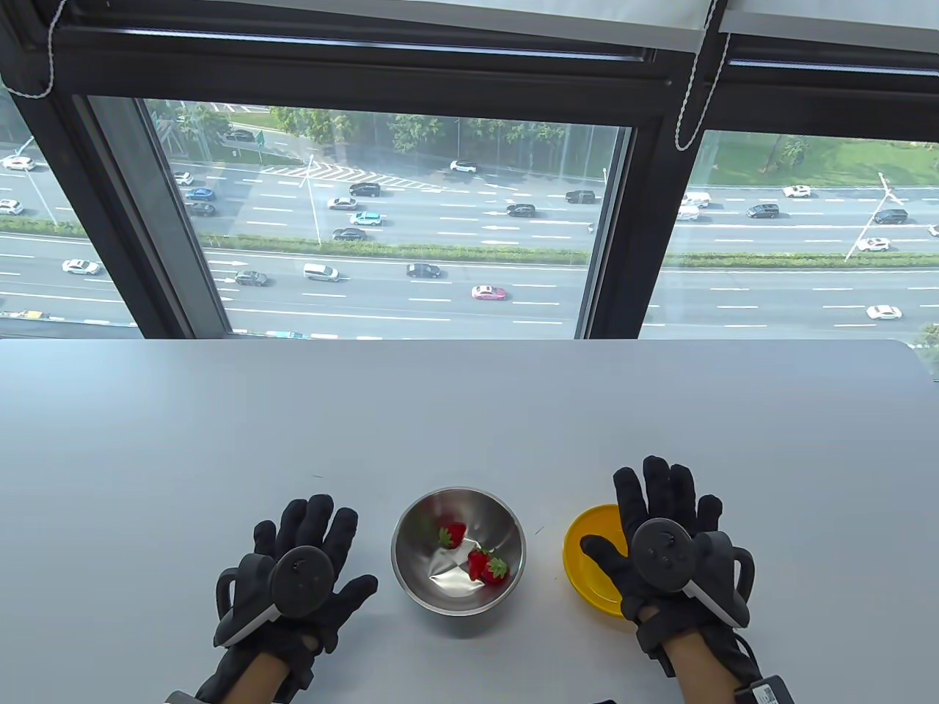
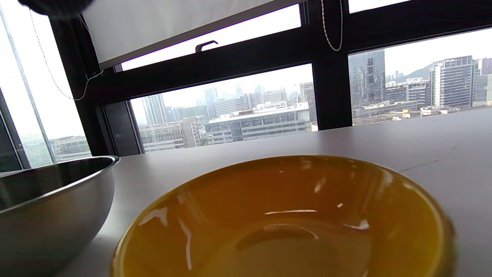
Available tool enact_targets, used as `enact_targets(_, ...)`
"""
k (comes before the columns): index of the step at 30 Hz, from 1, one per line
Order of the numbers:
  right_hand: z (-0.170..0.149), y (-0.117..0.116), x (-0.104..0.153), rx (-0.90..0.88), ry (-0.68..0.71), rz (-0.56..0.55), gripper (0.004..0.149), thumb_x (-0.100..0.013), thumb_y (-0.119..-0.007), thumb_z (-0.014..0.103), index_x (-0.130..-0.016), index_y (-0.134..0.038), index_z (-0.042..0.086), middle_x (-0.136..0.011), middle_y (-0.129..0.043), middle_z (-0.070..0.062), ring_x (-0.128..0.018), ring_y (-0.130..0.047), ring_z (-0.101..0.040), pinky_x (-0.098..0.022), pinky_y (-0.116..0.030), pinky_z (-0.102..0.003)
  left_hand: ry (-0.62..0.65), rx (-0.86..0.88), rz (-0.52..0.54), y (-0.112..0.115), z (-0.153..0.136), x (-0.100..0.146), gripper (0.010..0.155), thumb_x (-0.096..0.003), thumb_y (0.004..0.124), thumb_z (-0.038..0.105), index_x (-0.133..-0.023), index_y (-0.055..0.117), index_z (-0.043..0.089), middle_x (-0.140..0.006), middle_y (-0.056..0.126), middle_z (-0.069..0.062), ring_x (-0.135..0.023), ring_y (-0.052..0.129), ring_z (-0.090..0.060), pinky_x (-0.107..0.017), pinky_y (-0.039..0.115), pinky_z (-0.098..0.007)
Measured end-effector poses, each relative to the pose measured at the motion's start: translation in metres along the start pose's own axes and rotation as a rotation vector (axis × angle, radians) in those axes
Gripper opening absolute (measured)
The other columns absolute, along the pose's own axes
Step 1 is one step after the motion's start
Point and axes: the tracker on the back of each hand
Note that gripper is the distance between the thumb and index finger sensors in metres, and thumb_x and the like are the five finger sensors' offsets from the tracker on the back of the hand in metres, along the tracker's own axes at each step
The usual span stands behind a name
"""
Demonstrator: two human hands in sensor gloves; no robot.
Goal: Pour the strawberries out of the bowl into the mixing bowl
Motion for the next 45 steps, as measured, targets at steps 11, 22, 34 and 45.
enact_targets(11, 0.027, -0.015, 0.002, 0.045, 0.072, 0.066, 0.091, -0.038, -0.060, 0.072, -0.108, -0.019, 0.031, -0.113, 0.000, -0.011, -0.106, -0.011, -0.046, -0.068, -0.016, -0.076, 0.017, -0.023, 0.008, 0.003, 0.007, 0.000, 0.090, -0.0394, 0.063, 0.071, -0.111, 0.028, 0.029, -0.119, 0.010, -0.007, -0.111, 0.014, -0.044, -0.069, 0.013, -0.073)
enact_targets(22, 0.043, -0.027, 0.004, 0.050, 0.114, 0.130, 0.090, -0.039, -0.061, 0.071, -0.108, -0.020, 0.030, -0.113, 0.000, -0.010, -0.106, -0.010, -0.046, -0.067, -0.016, -0.076, 0.052, -0.060, -0.006, 0.011, 0.018, -0.001, 0.090, -0.0393, 0.063, 0.071, -0.111, 0.028, 0.029, -0.119, 0.010, -0.007, -0.111, 0.014, -0.044, -0.069, 0.012, -0.073)
enact_targets(34, 0.057, -0.036, 0.008, 0.060, 0.165, 0.187, 0.090, -0.039, -0.061, 0.071, -0.108, -0.019, 0.031, -0.113, 0.001, -0.010, -0.106, -0.009, -0.045, -0.067, -0.015, -0.076, 0.068, -0.061, -0.043, 0.018, 0.022, -0.003, 0.090, -0.0392, 0.063, 0.071, -0.111, 0.028, 0.029, -0.119, 0.010, -0.007, -0.112, 0.014, -0.044, -0.069, 0.013, -0.073)
enact_targets(45, 0.062, -0.041, 0.009, 0.065, 0.189, 0.219, 0.090, -0.039, -0.061, 0.071, -0.108, -0.018, 0.031, -0.112, 0.002, -0.010, -0.105, -0.008, -0.045, -0.067, -0.014, -0.076, 0.080, -0.056, -0.073, 0.021, 0.024, -0.004, 0.090, -0.0393, 0.063, 0.071, -0.111, 0.028, 0.029, -0.119, 0.010, -0.007, -0.111, 0.018, -0.044, -0.070, 0.015, -0.073)
Point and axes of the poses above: the tracker on the back of each hand, its own z axis roughly to the thumb side, its own x axis roughly from the fingertips to the wrist, y = z × x
